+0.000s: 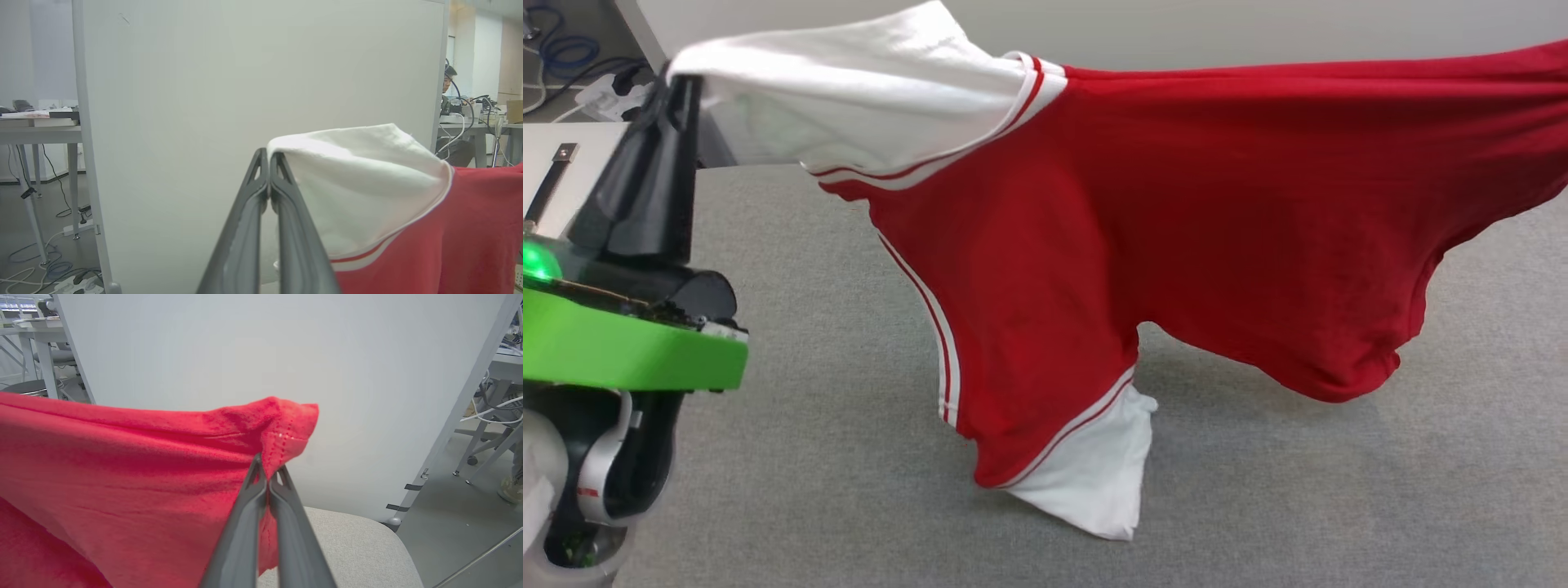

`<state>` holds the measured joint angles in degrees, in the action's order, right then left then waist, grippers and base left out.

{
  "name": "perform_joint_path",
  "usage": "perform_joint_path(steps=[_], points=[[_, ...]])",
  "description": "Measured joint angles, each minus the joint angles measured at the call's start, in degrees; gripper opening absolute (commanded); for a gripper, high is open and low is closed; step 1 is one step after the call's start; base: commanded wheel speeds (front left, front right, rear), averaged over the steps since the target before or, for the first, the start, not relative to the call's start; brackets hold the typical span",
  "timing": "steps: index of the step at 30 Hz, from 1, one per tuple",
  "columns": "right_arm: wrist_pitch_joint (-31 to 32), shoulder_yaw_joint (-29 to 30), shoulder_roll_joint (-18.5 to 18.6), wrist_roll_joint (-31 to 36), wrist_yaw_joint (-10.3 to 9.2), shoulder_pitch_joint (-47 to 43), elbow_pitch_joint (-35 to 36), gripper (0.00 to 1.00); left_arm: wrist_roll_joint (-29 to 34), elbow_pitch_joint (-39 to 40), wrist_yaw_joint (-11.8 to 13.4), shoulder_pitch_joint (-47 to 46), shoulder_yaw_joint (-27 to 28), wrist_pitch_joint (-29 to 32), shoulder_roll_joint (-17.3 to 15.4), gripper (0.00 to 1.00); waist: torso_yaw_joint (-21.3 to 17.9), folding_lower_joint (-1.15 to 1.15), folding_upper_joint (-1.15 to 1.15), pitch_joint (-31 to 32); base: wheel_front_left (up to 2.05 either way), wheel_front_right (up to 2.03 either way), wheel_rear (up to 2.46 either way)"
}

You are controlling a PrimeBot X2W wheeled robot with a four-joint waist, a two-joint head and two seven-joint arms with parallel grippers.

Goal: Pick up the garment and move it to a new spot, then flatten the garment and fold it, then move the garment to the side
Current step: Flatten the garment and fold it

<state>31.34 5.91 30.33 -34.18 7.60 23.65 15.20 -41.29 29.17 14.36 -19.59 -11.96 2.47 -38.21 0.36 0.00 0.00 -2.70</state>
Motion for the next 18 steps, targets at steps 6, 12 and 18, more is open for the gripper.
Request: perform_joint_path(steps=[6,12,18], points=[[-2.69,1.87,-1.12,-0.36,0.00,1.55,1.86,0.00,1.14,1.35,-0.01,-5.27,1.99,-1.72,-0.21,0.00,-0.90,0.00,0.00,-0.43,0.00,0.00,0.00],[-5.73,2.79,-1.14,0.07,0.01,5.47,2.00,0.00,3.27,1.58,-0.18,-11.70,3.48,-0.91,-2.99,0.00,-1.25,0.00,0.00,-2.56,0.00,0.00,0.00],[-8.62,2.36,-0.37,1.10,0.01,9.25,1.10,0.00,4.03,0.68,-2.13,-18.46,3.30,2.31,-6.16,0.00,-1.54,0.00,0.00,-5.62,0.00,0.00,0.00]])
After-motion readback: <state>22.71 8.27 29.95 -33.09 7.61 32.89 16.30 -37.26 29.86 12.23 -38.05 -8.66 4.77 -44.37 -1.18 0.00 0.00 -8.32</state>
